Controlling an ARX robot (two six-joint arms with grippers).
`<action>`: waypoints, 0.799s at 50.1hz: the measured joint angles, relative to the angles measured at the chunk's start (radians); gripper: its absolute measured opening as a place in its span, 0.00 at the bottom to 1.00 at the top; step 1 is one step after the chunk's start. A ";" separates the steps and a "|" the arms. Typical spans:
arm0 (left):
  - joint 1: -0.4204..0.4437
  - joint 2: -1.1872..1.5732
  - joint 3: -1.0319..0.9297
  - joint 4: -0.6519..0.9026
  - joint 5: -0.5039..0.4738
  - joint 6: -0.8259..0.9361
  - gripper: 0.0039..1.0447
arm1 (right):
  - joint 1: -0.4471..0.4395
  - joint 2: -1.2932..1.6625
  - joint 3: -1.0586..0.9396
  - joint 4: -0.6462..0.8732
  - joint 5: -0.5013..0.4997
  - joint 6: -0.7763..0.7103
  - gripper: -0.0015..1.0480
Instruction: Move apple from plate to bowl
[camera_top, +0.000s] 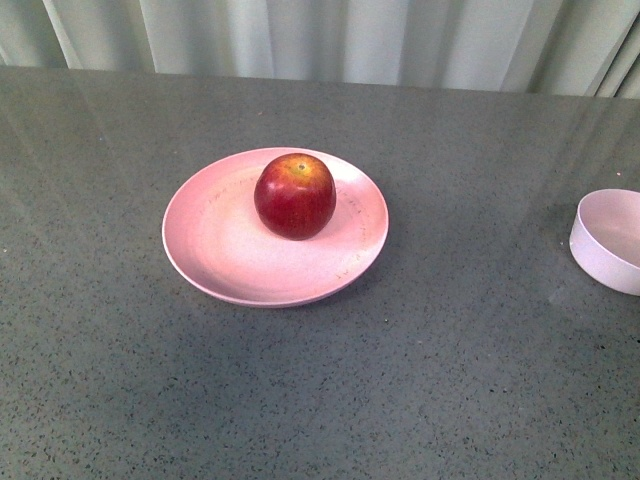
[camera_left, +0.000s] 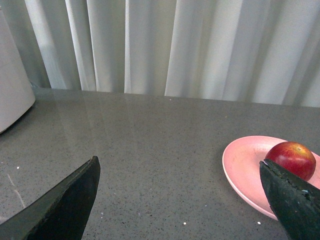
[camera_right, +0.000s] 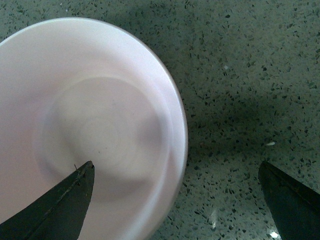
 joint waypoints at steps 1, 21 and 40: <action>0.000 0.000 0.000 0.000 0.000 0.000 0.92 | 0.002 0.003 0.005 -0.001 0.002 0.004 0.90; 0.000 0.000 0.000 0.000 0.000 0.000 0.92 | 0.013 0.025 0.035 -0.025 0.019 0.070 0.24; 0.000 0.000 0.000 0.000 0.000 0.000 0.92 | 0.043 -0.018 0.034 -0.064 -0.019 0.149 0.02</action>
